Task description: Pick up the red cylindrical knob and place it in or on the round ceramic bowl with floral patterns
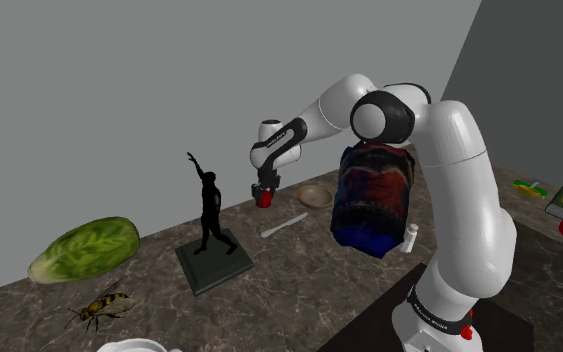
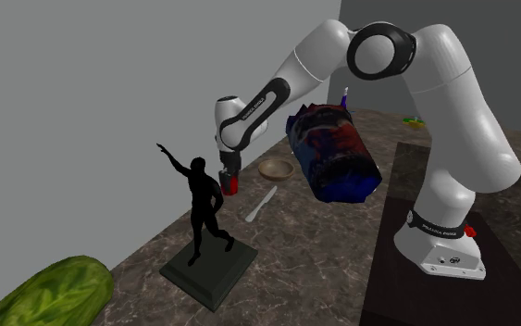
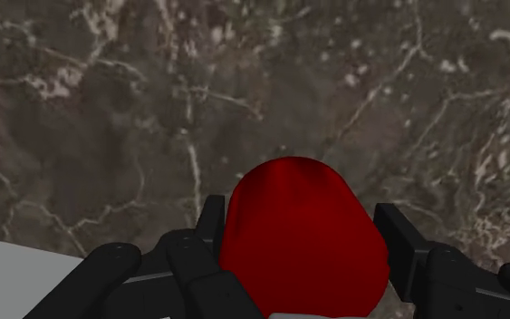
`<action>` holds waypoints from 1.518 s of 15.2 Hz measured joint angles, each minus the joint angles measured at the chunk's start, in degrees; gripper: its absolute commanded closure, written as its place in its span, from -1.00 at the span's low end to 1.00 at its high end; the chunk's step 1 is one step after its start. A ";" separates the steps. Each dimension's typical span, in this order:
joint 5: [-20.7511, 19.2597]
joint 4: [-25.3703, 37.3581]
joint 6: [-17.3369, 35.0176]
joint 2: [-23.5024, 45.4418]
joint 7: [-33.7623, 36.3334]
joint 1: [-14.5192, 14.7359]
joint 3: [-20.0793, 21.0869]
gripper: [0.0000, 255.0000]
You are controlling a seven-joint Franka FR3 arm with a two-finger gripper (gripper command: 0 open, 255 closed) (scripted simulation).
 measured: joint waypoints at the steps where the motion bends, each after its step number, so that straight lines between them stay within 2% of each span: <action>1: -0.06 0.14 -0.54 -0.40 0.08 0.05 -0.04 1.00; 19: -1.00 1.43 -10.46 -9.03 0.89 0.50 -0.63 1.00; 23: -0.80 -4.11 -8.95 -12.97 -2.54 -1.77 -1.57 1.00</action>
